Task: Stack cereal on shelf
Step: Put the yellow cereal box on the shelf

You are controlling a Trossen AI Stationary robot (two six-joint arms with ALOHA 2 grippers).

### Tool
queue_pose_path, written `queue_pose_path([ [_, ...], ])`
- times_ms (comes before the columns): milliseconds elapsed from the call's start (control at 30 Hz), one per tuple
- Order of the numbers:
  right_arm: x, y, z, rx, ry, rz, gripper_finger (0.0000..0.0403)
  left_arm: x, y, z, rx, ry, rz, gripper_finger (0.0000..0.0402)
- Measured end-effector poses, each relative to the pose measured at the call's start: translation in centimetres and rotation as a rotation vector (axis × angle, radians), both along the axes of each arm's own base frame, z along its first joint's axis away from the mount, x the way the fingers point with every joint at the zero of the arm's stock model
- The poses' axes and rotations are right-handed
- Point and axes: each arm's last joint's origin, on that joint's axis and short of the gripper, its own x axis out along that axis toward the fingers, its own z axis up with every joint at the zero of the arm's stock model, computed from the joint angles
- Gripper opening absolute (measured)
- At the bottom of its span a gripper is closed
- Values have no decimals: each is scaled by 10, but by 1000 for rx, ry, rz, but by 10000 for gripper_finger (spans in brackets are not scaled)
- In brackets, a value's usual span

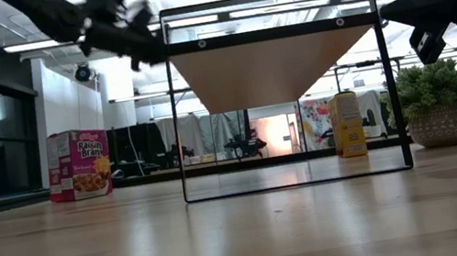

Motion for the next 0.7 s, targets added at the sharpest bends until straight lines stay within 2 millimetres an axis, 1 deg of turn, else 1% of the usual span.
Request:
queue_pose_path([
  [67,0,0,0,0,0,0,0,-7,-11,11,35,-64,-147,0],
  [100,0,0,0,0,0,0,0,-10,-18,12,52,-85,-216,0],
  [233,0,0,0,0,1,0,0,-13,-52,-1,56,-113,-450,0],
  [300,0,0,0,-28,2,-8,0,-15,-69,-8,65,-118,-513,0],
  [400,0,-1,0,-57,0,-35,0,-17,-86,-17,55,-110,-561,0],
  [500,0,-1,2,-7,-19,-35,0,-19,-97,-12,69,-129,-584,0],
  [633,-2,-2,15,35,-163,-60,0,-23,-104,-5,86,-157,-575,0],
  [700,-3,-3,23,57,-242,-107,0,-25,-106,-1,99,-169,-556,0],
])
